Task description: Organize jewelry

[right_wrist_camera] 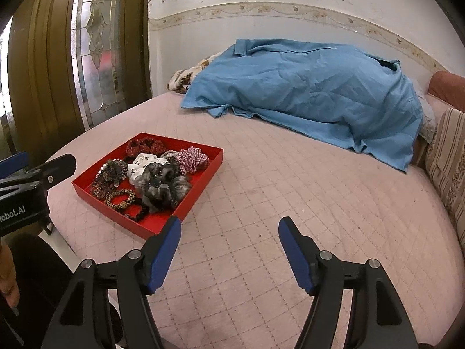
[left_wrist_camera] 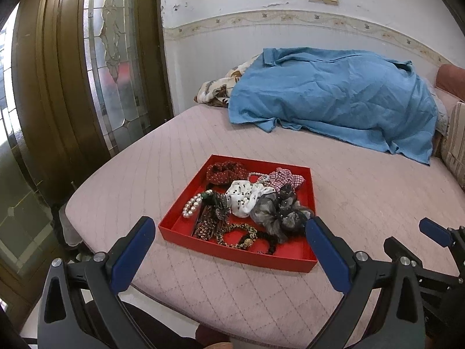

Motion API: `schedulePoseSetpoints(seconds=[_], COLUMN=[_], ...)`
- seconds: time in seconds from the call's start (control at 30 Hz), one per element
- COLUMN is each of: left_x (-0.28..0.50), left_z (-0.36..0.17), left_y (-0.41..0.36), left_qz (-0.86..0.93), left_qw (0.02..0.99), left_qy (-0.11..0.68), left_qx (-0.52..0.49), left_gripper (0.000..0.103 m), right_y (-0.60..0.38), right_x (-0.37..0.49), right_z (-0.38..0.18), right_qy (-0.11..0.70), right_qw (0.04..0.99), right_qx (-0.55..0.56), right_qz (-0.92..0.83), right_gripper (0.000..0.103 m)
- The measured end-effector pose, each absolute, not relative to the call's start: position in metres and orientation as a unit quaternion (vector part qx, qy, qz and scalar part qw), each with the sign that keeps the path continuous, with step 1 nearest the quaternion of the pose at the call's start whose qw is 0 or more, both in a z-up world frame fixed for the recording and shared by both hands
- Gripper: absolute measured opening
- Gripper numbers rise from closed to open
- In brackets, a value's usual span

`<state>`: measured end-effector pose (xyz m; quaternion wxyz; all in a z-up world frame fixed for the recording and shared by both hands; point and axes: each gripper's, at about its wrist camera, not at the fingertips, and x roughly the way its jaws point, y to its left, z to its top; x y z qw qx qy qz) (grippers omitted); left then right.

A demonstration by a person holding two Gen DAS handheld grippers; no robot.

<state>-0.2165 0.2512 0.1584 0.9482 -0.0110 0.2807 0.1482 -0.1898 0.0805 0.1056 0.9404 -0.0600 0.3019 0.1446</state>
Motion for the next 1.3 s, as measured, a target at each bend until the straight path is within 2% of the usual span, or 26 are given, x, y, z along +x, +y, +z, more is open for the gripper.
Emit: schedulePoseSetpoints(seconds=[1.3], left_x=[-0.217], left_z=[0.143], left_y=[0.256], left_qz=[0.133], left_qw=[0.944], left_qy=[0.302], left_qx=[-0.021], left_gripper=[0.103], right_y=[0.084], right_x=[-0.199], right_z=[0.102], right_qy=[0.294], right_qw=[0.943], right_qx=[-0.078], right_qz=[0.131], right_gripper=[0.078])
